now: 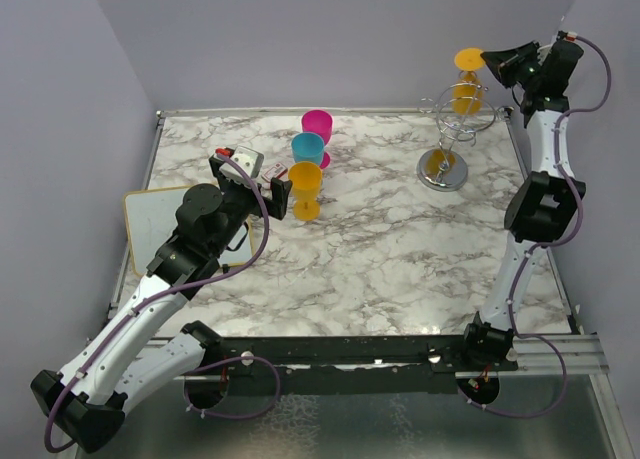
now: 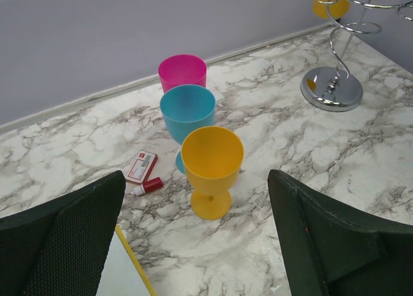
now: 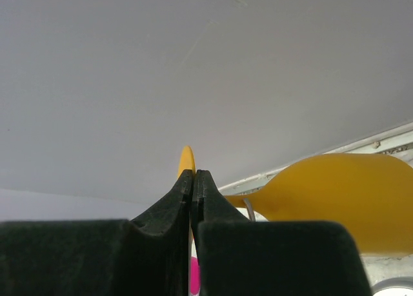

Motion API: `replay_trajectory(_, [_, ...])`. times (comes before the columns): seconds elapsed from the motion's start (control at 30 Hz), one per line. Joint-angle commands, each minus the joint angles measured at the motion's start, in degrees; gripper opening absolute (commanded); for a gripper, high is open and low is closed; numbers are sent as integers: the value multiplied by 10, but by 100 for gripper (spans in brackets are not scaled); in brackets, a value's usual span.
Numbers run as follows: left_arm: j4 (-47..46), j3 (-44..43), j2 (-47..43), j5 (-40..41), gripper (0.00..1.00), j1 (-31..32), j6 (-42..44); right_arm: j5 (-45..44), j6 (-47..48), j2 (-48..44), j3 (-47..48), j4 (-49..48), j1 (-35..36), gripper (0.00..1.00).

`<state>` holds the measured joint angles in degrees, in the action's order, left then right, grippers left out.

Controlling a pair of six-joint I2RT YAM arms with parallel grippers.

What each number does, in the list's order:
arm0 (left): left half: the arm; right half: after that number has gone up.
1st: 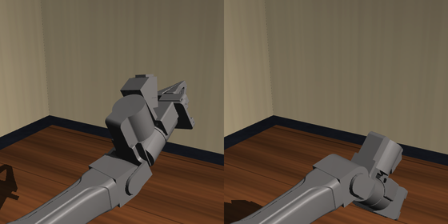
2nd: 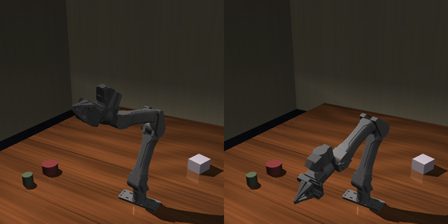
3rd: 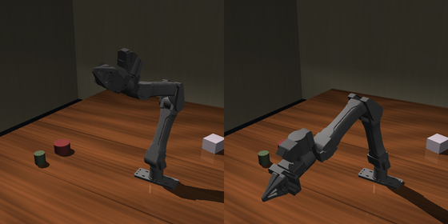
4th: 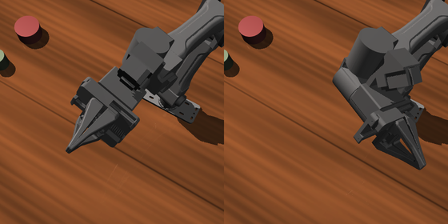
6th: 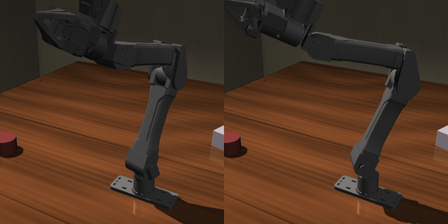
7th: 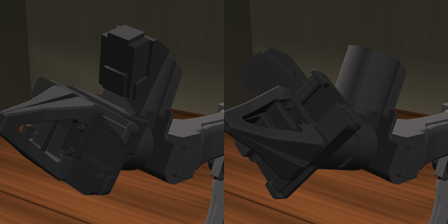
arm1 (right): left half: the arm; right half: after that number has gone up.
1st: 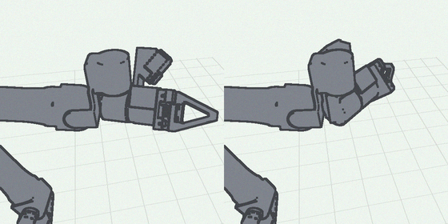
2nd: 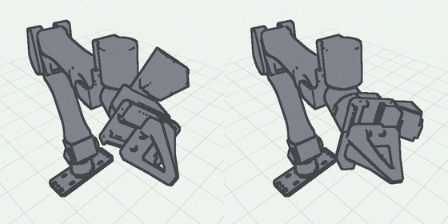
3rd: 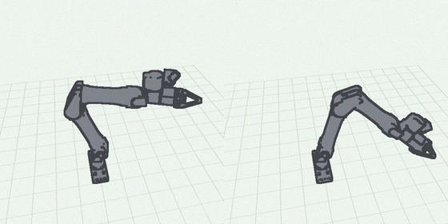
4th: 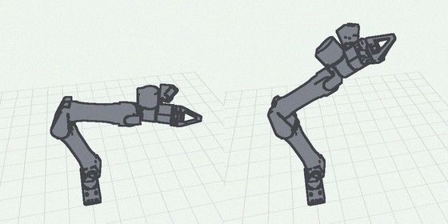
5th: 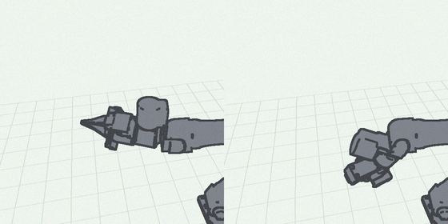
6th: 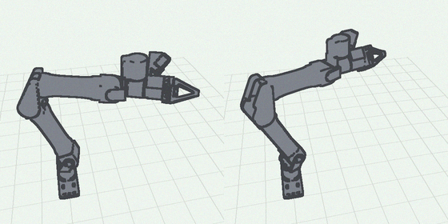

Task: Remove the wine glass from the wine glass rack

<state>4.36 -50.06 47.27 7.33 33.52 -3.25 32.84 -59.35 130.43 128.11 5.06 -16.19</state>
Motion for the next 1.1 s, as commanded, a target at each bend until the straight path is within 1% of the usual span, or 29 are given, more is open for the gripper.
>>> replay_trajectory(0.0, [-11,3,2,-1,95,3,1,17,-32,34,40,-35,-3,1])
replay_trajectory(0.1, [-11,2,3,-9,95,3,-1,23,-41,53,67,-38,0,1])
replay_trajectory(0.33, [-11,2,9,-7,95,1,-1,-3,-55,63,72,-59,4,1])
replay_trajectory(0.57, [-11,3,13,-7,95,1,-3,-38,-60,35,40,-95,8,1])
replay_trajectory(0.77, [-14,5,23,-5,95,-3,-3,-63,-47,-13,19,-121,8,1])
replay_trajectory(0.9, [-14,6,42,0,94,-5,-2,-63,-29,-50,18,-127,8,1])
replay_trajectory(1.07, [-20,10,57,-2,94,-22,-4,-55,-6,-123,-33,-152,8,1])
